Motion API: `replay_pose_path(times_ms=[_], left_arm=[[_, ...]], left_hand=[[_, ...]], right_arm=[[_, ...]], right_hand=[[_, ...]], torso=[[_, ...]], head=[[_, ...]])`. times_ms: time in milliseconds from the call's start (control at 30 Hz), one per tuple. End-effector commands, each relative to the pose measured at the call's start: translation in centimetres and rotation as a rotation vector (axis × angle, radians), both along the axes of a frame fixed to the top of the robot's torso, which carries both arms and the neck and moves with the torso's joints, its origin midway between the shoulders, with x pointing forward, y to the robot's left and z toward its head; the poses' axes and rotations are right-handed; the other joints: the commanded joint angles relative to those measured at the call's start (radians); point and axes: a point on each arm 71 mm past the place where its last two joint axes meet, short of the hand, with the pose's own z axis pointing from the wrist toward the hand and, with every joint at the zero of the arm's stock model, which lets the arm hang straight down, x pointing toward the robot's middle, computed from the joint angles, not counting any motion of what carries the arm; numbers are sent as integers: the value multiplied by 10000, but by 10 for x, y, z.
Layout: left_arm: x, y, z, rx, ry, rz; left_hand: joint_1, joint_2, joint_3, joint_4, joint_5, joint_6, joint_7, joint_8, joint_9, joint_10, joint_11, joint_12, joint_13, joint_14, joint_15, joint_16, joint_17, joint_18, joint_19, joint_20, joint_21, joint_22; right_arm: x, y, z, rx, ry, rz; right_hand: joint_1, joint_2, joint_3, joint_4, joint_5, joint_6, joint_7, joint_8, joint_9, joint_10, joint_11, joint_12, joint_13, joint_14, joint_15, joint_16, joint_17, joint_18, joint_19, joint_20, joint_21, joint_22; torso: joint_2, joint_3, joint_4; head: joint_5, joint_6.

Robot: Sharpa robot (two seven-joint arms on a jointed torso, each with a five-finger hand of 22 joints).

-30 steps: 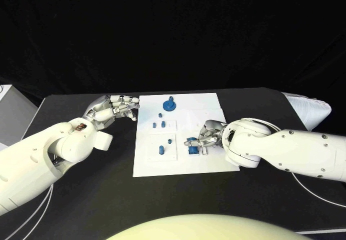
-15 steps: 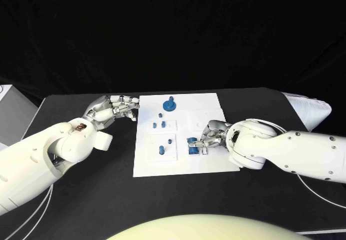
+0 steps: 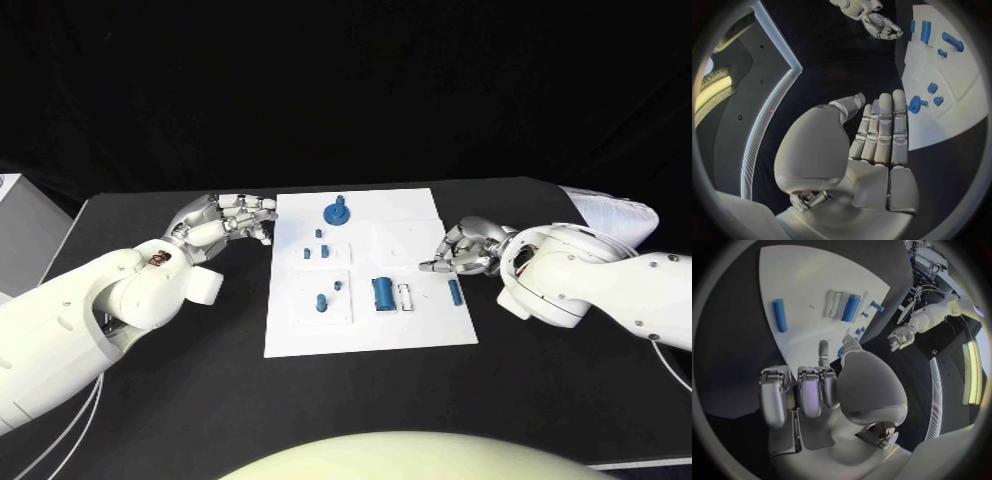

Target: Assemble the parts on the task board

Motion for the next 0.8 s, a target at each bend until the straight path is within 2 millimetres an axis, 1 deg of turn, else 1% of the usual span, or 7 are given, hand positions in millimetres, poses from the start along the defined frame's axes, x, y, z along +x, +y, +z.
replay_pose_path(times_ms=[33,100,200,367,433,633,800], left_arm=[[-1,-2,1,-110,-113,-107],[-1,-2,1,-108,-102,-124],[-1,-2,1,-102,-95,-122],[-1,-2,1,-108,-88,-144],[-1,-2,1,-107,-82,-154],[-1,-2,1,-92,-73,-141],[-2,-2,0,-93,-59,-168]], left_hand=[[-92,45,-9,42,-20,-68,-3,40,12,-63,-31,66,2,-52,24,-41,10,62,42,0,-39,-13],[-92,45,-9,42,-20,-68,-3,40,12,-63,-31,66,2,-52,24,-41,10,62,42,0,-39,-13],[-92,45,-9,42,-20,-68,-3,40,12,-63,-31,66,2,-52,24,-41,10,62,42,0,-39,-13],[-92,45,-9,42,-20,-68,-3,40,12,-63,-31,66,2,-52,24,-41,10,62,42,0,-39,-13],[-92,45,-9,42,-20,-68,-3,40,12,-63,-31,66,2,-52,24,-41,10,62,42,0,-39,-13],[-99,42,-6,53,-19,-71,-4,46,14,-65,-33,79,2,-52,25,-40,14,62,48,2,-55,-25],[-68,63,24,44,-16,-69,-8,56,17,-67,-38,94,1,-54,18,-42,17,66,59,-3,-67,-34]], right_arm=[[2,-11,0,17,40,160],[3,-21,-1,-353,65,144],[2,-28,-4,-889,127,216],[-2,-33,-13,-1681,421,314],[-4,-34,-18,-1902,632,346],[-9,-30,-32,-2136,1087,335],[-11,-27,-37,-2199,1194,263]], right_hand=[[360,-32,194,1,-231,77,67,-127,-97,925,88,17,2504,957,97,68,2220,-117,1014,54,53,2583],[450,-52,238,4,-241,95,72,-172,-130,919,92,7,2497,959,102,72,2230,-120,1015,59,66,2588],[608,-80,323,17,-252,117,86,-283,-211,915,103,-2,2492,960,112,76,2239,-127,1019,69,98,2602],[631,-92,356,47,-286,167,93,-341,-268,909,111,-13,2485,962,121,81,2251,-129,1021,77,111,2608],[602,-104,367,66,-312,266,81,-357,-306,906,105,-19,2481,962,123,81,2251,-131,1023,81,121,2612],[424,-136,354,88,-341,420,64,-404,-383,889,92,-49,2460,956,115,69,2227,-130,1021,83,112,2609],[285,-158,350,85,-288,524,41,-423,-428,878,74,-70,2448,953,104,63,2216,-126,1019,79,95,2602]], torso=[[-2,-9,4],[10,-9,10],[17,13,-4],[12,4,5],[9,-3,22],[13,1,10],[9,-2,35]], head=[[-92,-2],[-130,20],[-186,30],[-251,18],[-278,8],[-274,-7],[-267,-24]])
